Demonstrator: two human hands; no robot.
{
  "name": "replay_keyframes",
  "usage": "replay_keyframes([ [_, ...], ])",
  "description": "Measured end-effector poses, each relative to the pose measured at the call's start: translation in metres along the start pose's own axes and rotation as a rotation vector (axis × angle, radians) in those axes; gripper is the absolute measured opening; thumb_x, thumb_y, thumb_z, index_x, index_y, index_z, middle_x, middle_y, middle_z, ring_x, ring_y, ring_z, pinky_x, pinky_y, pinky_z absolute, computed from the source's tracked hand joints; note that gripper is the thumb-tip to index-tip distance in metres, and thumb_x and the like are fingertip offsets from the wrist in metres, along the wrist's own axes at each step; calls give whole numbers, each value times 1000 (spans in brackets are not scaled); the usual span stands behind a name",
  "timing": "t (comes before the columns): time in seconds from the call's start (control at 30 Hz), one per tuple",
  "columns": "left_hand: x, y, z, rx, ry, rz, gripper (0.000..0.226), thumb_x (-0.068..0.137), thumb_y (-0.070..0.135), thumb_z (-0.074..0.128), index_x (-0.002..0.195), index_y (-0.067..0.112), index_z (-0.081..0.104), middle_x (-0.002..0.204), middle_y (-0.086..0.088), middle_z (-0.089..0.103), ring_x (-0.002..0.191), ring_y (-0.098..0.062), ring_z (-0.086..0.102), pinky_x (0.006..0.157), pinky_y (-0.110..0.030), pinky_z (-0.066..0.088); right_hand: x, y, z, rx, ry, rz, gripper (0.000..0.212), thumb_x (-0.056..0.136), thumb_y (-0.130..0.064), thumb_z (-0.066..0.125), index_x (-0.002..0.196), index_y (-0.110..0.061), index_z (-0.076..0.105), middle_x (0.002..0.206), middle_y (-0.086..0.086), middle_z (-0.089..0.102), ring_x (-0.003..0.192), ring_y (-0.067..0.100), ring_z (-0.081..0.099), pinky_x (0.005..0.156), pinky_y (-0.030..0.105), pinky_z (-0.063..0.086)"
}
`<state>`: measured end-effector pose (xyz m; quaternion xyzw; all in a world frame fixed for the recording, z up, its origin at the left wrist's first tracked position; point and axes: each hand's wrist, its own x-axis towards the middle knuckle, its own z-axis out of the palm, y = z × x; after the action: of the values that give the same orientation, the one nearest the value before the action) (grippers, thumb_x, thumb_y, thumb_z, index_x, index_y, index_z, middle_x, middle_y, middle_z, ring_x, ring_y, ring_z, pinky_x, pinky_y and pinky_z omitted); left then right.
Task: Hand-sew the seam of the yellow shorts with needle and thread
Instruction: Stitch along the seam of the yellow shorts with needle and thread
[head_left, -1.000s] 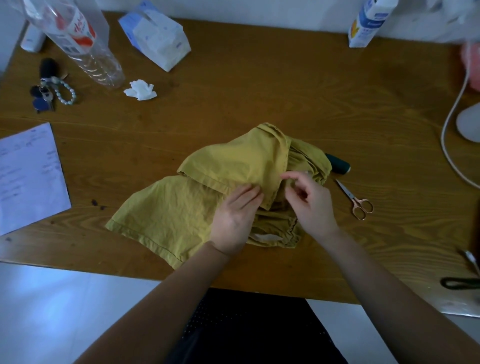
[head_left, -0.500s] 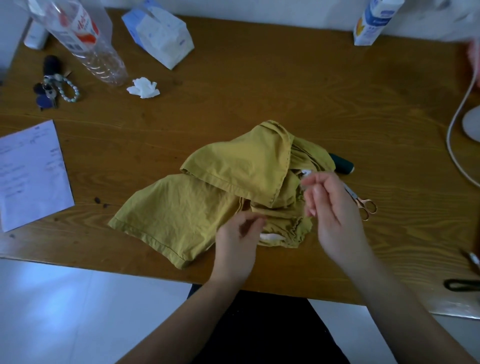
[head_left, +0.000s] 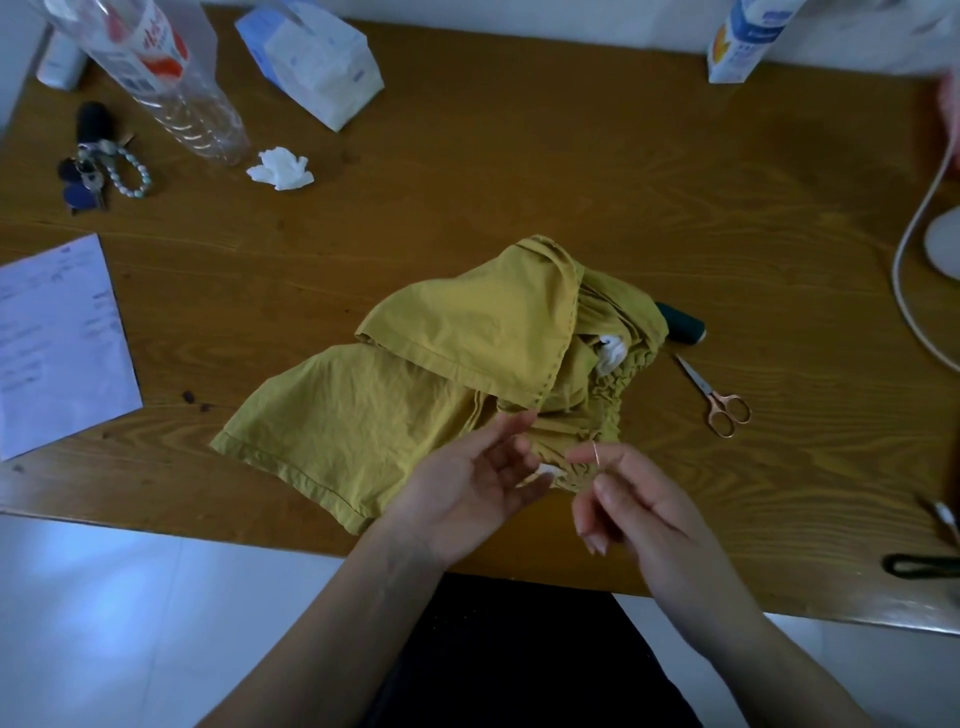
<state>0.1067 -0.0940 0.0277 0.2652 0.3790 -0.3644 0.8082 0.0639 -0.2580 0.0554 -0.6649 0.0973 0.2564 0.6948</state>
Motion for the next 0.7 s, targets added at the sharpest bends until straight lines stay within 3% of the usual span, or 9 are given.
replay_keyframes([
  [0.13, -2, 4, -10, 99, 46, 55, 16, 82, 17, 55, 89, 6, 64, 58, 0, 55, 56, -12, 57, 69, -31, 52, 14, 2, -4, 70, 75, 86, 14, 97, -5, 37, 97, -7, 51, 65, 2, 65, 52, 10, 50, 51, 18, 43],
  [0.3, 0, 5, -12, 349, 137, 213, 18, 93, 12, 51, 82, 8, 65, 58, 1, 57, 58, -10, 58, 64, -26, 53, 35, 4, -4, 99, 159, 106, 15, 93, -1, 46, 86, -6, 58, 66, -1, 66, 54, 9, 54, 48, 20, 46],
  [0.4, 1, 6, -12, 554, 184, 328, 21, 93, 10, 53, 77, 10, 65, 58, 2, 59, 60, -9, 58, 64, -22, 53, 51, 6, -4, -198, 226, 4, 15, 90, -7, 56, 81, -15, 64, 59, -12, 58, 57, 2, 53, 54, 13, 42],
  [0.5, -1, 6, -11, 678, 182, 385, 19, 94, 9, 53, 80, 9, 66, 60, 3, 60, 61, -7, 58, 67, -20, 52, 65, 2, 1, -515, 223, -187, 9, 87, -7, 62, 85, -15, 67, 74, -19, 61, 71, -11, 56, 65, 2, 39],
  [0.6, -1, 9, -9, 739, 192, 427, 16, 93, 6, 52, 85, 4, 66, 65, -2, 59, 60, -5, 58, 64, -16, 51, 77, 0, 6, -779, 206, -322, 14, 86, -4, 64, 96, -10, 71, 89, -2, 66, 78, -2, 58, 71, 3, 40],
  [0.7, 0, 14, -7, 736, 199, 440, 18, 94, 6, 52, 81, 6, 65, 68, -4, 59, 64, -9, 58, 67, -19, 52, 82, -1, 7, -904, 152, -344, 20, 89, -7, 59, 102, -14, 72, 94, 5, 66, 83, 17, 62, 72, 19, 47],
])
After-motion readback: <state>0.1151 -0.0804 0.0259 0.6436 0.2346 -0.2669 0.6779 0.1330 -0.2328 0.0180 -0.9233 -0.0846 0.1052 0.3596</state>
